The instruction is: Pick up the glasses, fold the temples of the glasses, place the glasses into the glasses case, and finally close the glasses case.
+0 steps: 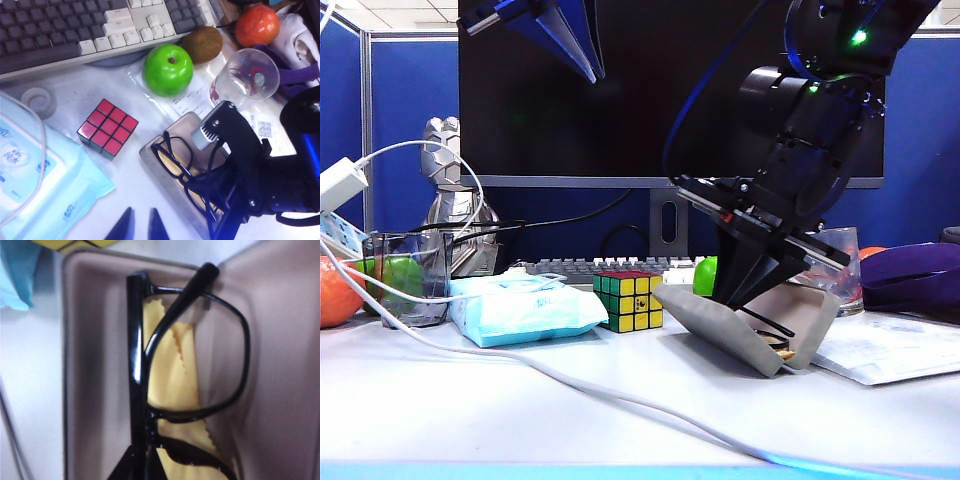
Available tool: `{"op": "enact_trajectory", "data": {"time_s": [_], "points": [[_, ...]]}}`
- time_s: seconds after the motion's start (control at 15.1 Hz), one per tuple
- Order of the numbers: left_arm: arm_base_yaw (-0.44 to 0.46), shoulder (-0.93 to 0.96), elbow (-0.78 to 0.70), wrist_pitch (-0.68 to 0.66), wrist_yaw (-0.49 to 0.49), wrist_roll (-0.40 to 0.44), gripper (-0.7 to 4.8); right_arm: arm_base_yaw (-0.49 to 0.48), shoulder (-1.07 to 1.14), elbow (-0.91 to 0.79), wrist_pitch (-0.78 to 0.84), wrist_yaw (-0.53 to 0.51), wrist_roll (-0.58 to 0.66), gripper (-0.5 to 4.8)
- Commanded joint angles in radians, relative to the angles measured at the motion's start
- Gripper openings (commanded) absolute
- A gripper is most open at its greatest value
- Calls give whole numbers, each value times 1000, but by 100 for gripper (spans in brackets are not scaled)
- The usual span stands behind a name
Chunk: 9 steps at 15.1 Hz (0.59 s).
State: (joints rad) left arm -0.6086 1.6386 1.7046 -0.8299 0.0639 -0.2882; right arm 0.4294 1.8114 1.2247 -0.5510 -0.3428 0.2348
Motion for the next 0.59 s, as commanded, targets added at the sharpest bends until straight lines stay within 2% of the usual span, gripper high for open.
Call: {"op": "enact_trajectory", "data": {"time_s": [0.07, 0.4, 0.59], "points": [[-1, -6, 2, 0, 4, 1, 52, 3, 4, 3, 8, 4, -3, -1], [-1, -6, 2, 0, 4, 1, 52, 4, -43, 4, -13, 38, -30, -1], [-1, -6, 2, 0, 4, 1, 52, 4, -61, 5, -58, 119, -60, -1]]}}
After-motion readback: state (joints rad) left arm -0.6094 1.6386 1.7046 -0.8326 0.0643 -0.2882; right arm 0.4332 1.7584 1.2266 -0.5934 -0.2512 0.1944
